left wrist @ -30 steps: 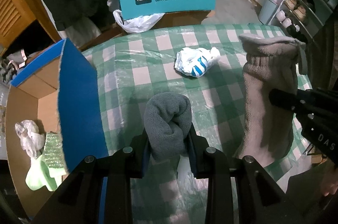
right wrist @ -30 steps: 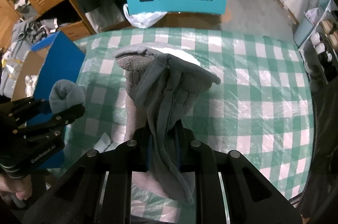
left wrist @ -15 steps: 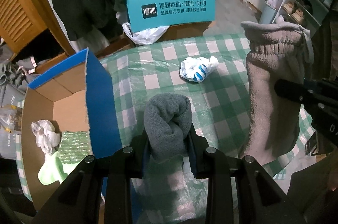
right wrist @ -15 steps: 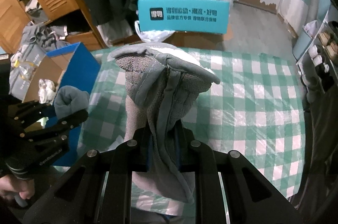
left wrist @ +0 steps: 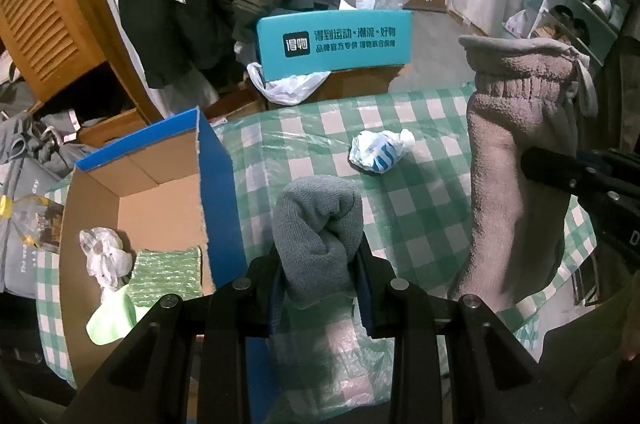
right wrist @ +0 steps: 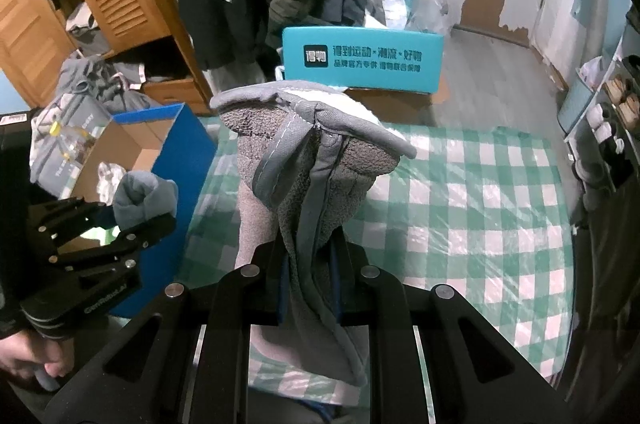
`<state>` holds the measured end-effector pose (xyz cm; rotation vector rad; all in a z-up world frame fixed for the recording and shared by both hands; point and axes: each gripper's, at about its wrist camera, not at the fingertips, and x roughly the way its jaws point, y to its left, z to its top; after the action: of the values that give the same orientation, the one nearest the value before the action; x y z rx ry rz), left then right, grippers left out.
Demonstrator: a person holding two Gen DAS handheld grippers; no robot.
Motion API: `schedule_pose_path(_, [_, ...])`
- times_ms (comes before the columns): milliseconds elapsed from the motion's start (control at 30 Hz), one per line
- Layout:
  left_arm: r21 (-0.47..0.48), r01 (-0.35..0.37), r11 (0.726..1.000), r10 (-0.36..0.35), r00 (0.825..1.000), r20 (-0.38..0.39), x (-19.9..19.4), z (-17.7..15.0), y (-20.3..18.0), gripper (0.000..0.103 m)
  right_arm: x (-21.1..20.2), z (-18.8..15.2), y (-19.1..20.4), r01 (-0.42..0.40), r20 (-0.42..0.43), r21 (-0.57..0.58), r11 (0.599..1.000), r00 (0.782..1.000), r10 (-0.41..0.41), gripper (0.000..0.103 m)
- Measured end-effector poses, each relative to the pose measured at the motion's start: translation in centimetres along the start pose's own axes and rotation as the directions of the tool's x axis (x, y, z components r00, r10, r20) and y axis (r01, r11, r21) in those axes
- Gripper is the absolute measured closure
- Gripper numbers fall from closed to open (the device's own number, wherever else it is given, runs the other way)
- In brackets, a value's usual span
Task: Organize soft objects
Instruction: 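Lift the grey sock with the left tool while right lifts the grey mitten, then carry the grey sock and grey mitten over the cardboard box with both tools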
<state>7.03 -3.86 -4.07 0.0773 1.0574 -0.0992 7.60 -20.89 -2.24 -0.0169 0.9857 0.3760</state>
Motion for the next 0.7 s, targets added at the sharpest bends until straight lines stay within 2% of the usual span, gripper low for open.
schedule_pose_path(700, [-0.050, -0.046, 0.998, 0.049, 0.997, 0.065, -3.6, -0.7, 3.8, 0.073, -1.4, 2.1, 4.6, -0.048, 0.052, -0.062, 0.997, 0.997, 0.052, 0.089])
